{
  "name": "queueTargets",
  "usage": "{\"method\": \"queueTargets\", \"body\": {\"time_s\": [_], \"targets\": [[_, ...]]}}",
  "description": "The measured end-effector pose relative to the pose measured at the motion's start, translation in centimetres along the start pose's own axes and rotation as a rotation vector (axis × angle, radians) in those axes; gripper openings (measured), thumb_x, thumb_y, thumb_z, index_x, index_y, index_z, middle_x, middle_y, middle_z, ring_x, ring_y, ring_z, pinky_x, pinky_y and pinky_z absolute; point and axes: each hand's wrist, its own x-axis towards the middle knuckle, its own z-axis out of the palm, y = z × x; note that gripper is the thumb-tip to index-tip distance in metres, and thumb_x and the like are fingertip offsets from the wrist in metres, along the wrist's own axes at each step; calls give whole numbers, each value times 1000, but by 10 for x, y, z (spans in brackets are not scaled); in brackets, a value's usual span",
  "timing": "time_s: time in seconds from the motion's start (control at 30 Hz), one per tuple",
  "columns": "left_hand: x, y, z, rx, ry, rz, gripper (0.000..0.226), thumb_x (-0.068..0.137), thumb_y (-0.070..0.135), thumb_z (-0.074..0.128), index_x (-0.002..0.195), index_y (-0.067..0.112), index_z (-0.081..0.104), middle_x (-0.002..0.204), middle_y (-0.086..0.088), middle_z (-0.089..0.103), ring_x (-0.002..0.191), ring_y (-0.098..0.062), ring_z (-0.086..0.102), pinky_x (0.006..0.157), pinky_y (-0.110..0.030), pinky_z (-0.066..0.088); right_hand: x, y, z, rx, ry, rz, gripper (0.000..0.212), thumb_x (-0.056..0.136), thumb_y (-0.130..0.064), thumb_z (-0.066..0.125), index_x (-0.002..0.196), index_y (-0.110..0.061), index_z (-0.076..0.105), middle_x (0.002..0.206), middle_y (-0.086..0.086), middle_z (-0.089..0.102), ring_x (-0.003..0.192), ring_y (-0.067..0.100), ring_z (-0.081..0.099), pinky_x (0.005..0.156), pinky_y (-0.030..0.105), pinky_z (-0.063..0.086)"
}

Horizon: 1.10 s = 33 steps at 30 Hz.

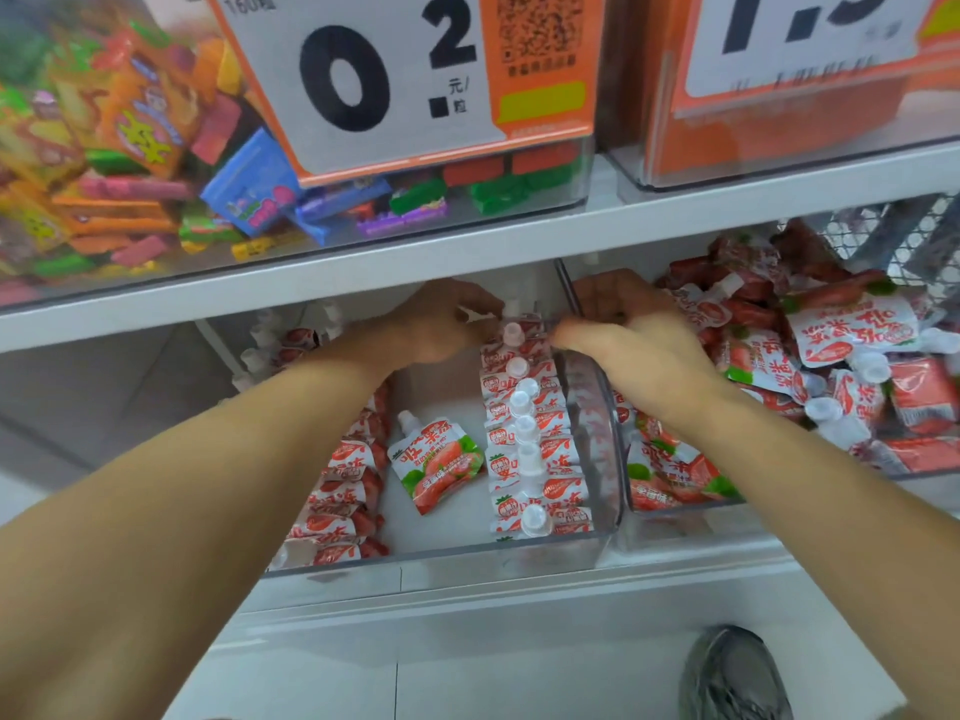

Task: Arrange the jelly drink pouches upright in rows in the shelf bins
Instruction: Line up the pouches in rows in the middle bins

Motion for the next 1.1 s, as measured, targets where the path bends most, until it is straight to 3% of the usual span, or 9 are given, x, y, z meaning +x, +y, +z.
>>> {"method": "queueTargets", "body": {"time_s": [0.1,0.27,0.43,0.53,0.63,0.73,0.87,0.97,1.1], "targets": [[-4,-1,10,-130,3,-22,26,91,22,64,116,13,62,110,-1,65,103,-18,62,76,-11,45,0,0,0,-6,-10,3,34,69,-32,79,99,-24,65,95,-7,69,90,10,64,78,29,50],[-11,-3,10,-390,-103,-148,31,95,11,56,126,17,54,124,-9,61,114,-26,59,97,-42,51,-1,0,0,-21,-3,6,36,69,-34,79,99,-22,64,98,-2,69,92,15,64,83,35,50],[-36,-3,-30,180,-150,-175,46,91,14,60,136,21,50,134,-2,54,117,-19,54,102,-35,44,-4,-4,-3,-31,-33,11,44,64,-46,79,100,-25,63,98,-7,68,91,11,63,81,31,50],[-71,5,-32,478,-401,-56,43,86,40,66,124,20,61,121,6,64,104,-13,61,95,-31,49,-5,-3,-4,-54,-38,12,36,72,-40,78,101,-26,62,96,-8,67,89,9,62,75,27,48],[-91,5,-17,634,-468,-64,62,75,55,72,125,22,57,108,4,65,94,-17,61,84,-32,52,-4,-5,-5,-85,-51,7,39,73,-40,78,106,-26,62,98,-12,67,90,7,62,72,23,47],[-100,12,-12,644,-363,-49,62,62,57,80,109,21,64,93,2,67,81,-19,61,71,-32,52,-7,-9,-9,-292,14,-127,42,77,-40,77,113,-23,62,102,-7,64,85,9,59,66,18,40],[-121,26,-18,529,-58,64,50,60,40,87,104,24,69,89,10,69,80,-14,62,64,-22,43,-27,-30,-8,-603,127,-514,30,79,-27,75,108,-23,68,104,2,68,88,18,61,79,24,46],[-137,28,-31,209,92,32,41,61,26,89,98,28,69,66,23,61,65,8,58,54,-8,34,-37,-44,10,-627,-190,-743,26,76,-23,74,102,-22,70,94,-4,73,85,14,66,82,34,53],[-145,26,-40,-103,265,58,48,52,32,93,94,24,69,83,17,68,71,11,59,63,-4,41,-22,-55,42,-905,-502,-611,61,71,-50,79,120,-23,56,104,-3,68,94,21,63,77,34,51]]}}
